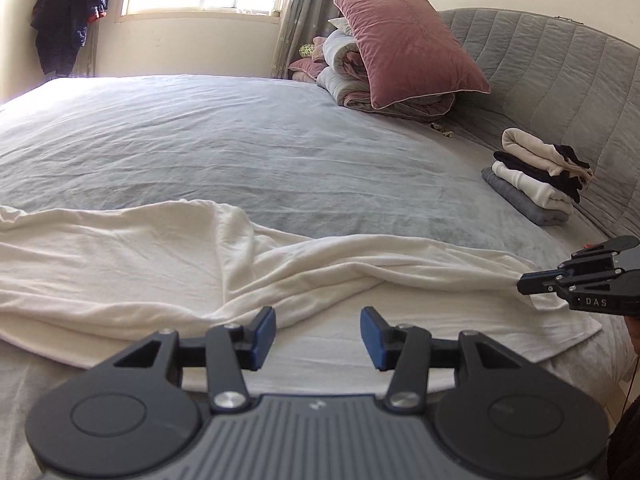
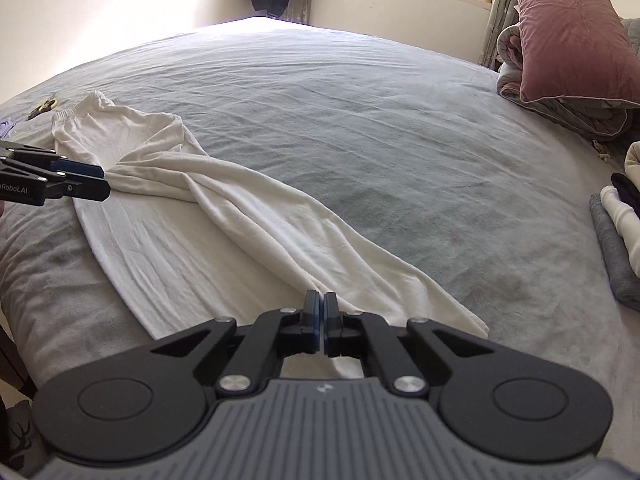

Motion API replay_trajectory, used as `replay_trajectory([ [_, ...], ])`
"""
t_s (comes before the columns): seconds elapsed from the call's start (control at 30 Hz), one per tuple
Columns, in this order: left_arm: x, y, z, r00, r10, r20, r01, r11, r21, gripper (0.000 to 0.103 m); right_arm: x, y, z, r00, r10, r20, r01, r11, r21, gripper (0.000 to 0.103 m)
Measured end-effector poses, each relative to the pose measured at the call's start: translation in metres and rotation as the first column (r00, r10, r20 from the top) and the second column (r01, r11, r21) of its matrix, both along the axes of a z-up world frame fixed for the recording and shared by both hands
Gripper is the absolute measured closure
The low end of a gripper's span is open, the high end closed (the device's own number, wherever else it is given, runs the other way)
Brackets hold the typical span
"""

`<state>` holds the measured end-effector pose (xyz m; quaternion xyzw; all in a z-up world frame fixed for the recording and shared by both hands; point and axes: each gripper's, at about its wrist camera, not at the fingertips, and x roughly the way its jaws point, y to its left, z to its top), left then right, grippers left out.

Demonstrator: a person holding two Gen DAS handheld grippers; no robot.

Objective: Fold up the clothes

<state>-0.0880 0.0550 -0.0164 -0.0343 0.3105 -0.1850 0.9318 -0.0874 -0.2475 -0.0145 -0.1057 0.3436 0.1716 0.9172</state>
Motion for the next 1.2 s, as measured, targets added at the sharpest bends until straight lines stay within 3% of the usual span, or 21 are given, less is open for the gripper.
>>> replay_trajectory([
  [0.2,0.001,0.029,0.010,0.997,0.077,-0.003,-0.077,0.997,-0.011,0.053,-0.023,-0.023,0.028,0.998,-0.022,0.066,0.019,0.999,0.046,0.102],
  [0.37,0.005,0.051,0.023,0.987,0.163,-0.001,-0.163,0.987,-0.010,0.052,-0.041,-0.031,0.039,0.996,0.008,0.088,-0.010,1.000,0.019,0.103],
  [0.57,0.016,0.068,0.017,0.961,0.257,-0.102,-0.261,0.965,-0.028,0.052,-0.047,-0.030,0.030,0.995,0.093,0.034,-0.092,0.996,-0.018,0.103],
  [0.6,0.017,0.067,0.014,0.958,0.257,-0.123,-0.263,0.964,-0.035,0.052,-0.046,-0.027,0.026,0.995,0.099,0.020,-0.098,0.995,-0.021,0.103],
  [0.63,0.017,0.065,0.012,0.960,0.248,-0.130,-0.254,0.967,-0.031,0.052,-0.045,-0.025,0.022,0.993,0.114,0.004,-0.114,0.993,-0.024,0.093],
  [0.77,0.016,0.053,0.005,0.969,0.204,-0.137,-0.206,0.979,-0.001,0.052,-0.042,-0.013,0.008,0.988,0.151,-0.034,-0.153,0.986,-0.073,0.078],
  [0.8,0.016,0.050,0.005,0.972,0.195,-0.131,-0.195,0.981,0.012,0.052,-0.042,-0.010,0.004,0.986,0.161,-0.040,-0.164,0.983,-0.079,0.067],
  [0.83,0.016,0.048,0.004,0.973,0.191,-0.128,-0.190,0.982,0.018,0.052,-0.042,-0.009,0.002,0.985,0.166,-0.043,-0.169,0.982,-0.088,0.064],
  [0.97,0.019,0.044,0.003,0.973,0.189,-0.129,-0.187,0.982,0.025,0.052,-0.037,-0.010,-0.002,0.988,0.146,-0.042,-0.150,0.983,-0.109,0.064],
  [1.13,0.019,0.038,0.003,0.979,0.162,-0.125,-0.161,0.987,0.018,0.052,-0.023,-0.036,0.003,0.998,0.037,-0.058,-0.039,0.999,-0.036,0.064],
  [1.2,0.018,0.031,0.002,0.985,0.128,-0.116,-0.126,0.992,0.024,0.052,-0.026,-0.038,0.004,0.995,0.072,-0.065,-0.075,0.996,-0.041,0.064],
])
